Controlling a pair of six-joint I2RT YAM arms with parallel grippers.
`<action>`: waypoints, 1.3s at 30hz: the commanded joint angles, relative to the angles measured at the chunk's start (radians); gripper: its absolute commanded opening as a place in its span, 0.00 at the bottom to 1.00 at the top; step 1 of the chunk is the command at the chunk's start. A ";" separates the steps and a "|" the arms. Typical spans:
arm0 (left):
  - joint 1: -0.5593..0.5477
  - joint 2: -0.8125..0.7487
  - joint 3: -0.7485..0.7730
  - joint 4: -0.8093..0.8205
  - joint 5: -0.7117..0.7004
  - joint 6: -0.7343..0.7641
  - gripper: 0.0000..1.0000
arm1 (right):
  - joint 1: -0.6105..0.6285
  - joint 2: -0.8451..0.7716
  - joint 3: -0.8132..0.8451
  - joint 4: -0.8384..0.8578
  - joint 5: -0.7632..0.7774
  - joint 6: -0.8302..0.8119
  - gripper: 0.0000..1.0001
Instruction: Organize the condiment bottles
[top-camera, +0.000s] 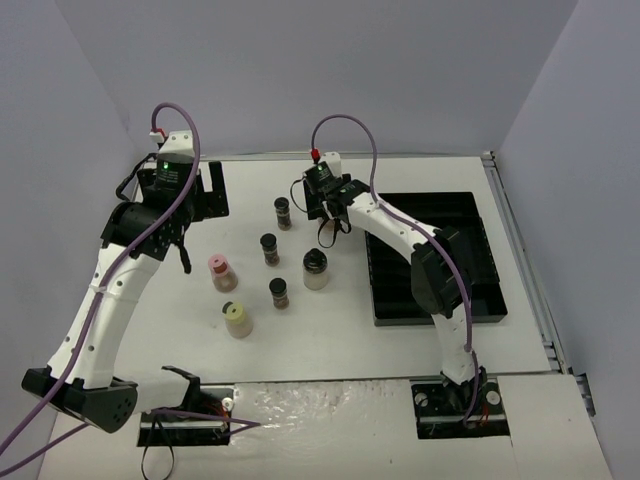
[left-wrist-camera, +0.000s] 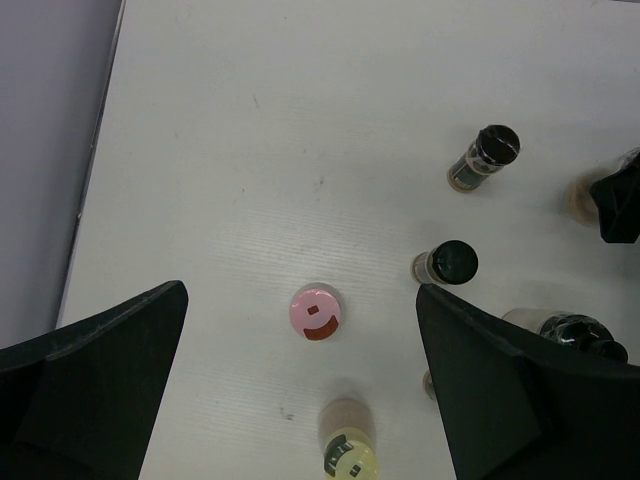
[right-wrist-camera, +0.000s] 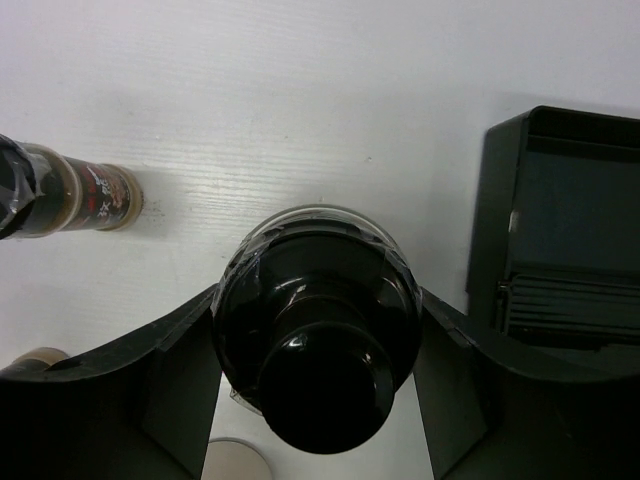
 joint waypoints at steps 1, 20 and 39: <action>-0.001 -0.019 0.019 0.057 -0.018 0.008 0.97 | -0.013 -0.127 0.060 0.020 0.064 -0.008 0.00; -0.001 -0.023 -0.048 0.124 0.022 -0.045 0.97 | -0.209 -0.325 -0.048 -0.012 0.005 -0.012 0.00; -0.001 -0.051 -0.144 0.188 0.035 -0.041 0.97 | -0.492 -0.431 -0.184 -0.012 -0.077 0.033 0.00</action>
